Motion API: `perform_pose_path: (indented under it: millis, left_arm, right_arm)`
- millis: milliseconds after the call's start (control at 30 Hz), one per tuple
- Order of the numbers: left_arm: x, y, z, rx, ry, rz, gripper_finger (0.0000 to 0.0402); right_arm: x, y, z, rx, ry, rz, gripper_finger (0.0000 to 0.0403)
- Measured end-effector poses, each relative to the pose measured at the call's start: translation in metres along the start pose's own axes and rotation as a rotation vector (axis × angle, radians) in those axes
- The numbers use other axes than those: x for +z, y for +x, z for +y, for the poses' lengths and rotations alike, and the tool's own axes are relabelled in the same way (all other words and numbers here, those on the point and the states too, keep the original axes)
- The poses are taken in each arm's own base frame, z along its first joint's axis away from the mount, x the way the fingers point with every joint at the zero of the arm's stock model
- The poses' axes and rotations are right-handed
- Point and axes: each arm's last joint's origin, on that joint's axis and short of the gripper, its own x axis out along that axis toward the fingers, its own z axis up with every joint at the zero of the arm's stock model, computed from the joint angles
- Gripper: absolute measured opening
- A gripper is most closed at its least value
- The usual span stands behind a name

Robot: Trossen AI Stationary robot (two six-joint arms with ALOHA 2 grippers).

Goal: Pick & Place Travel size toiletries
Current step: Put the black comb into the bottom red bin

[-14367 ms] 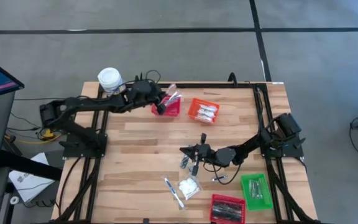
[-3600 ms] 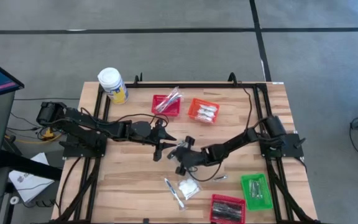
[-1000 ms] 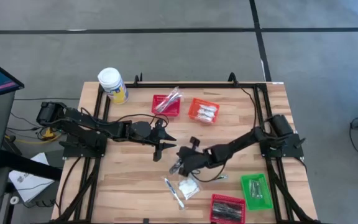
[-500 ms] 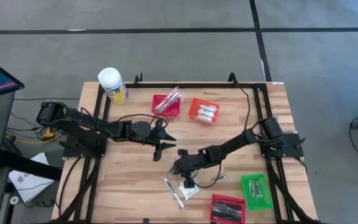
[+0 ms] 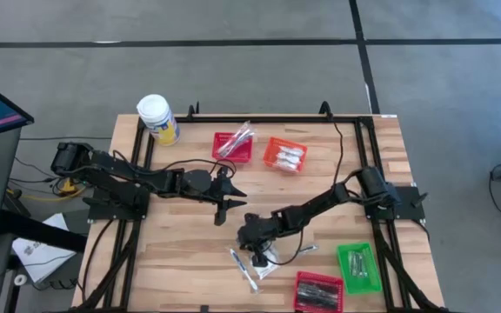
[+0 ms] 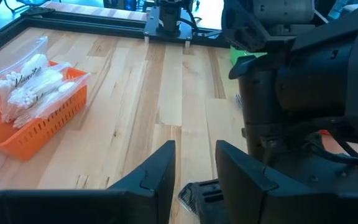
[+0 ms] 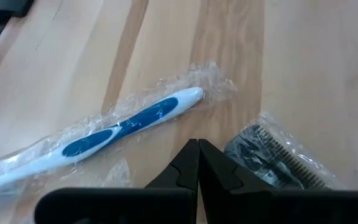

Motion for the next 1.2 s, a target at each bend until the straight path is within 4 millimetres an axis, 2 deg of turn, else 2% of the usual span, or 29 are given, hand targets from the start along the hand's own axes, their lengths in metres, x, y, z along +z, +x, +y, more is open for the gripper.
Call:
perform_pose_path:
  millis: [200, 533, 767, 933, 1100, 1200]
  left_arm:
    - [0.0, 0.0, 0.0, 0.0, 0.0, 0.0, 0.0109]
    - [0.0, 0.0, 0.0, 0.0, 0.0, 0.0, 0.0109]
    - [0.0, 0.0, 0.0, -0.001, 0.0, 0.001, 0.0109]
    - [-0.001, 0.0, 0.0, -0.001, -0.001, 0.004, 0.0109]
    - [-0.002, 0.0, 0.0, -0.005, -0.008, 0.009, 0.0109]
    - [-0.004, 0.003, 0.0, -0.004, -0.068, 0.015, 0.0109]
  right_arm:
    - [0.0, 0.0, -0.004, -0.069, 0.058, -0.011, 0.0]
    - [-0.003, -0.003, -0.014, -0.457, 0.114, -0.061, 0.0]
    - [-0.004, -0.009, -0.007, -0.486, 0.065, -0.069, 0.0]
    - [-0.007, -0.041, -0.001, -0.61, 0.088, -0.127, 0.0]
    - [-0.037, -0.083, -0.011, -0.622, 0.18, -0.192, 0.0]
    - [-0.056, -0.104, -0.014, -0.528, 0.175, -0.308, 0.0]
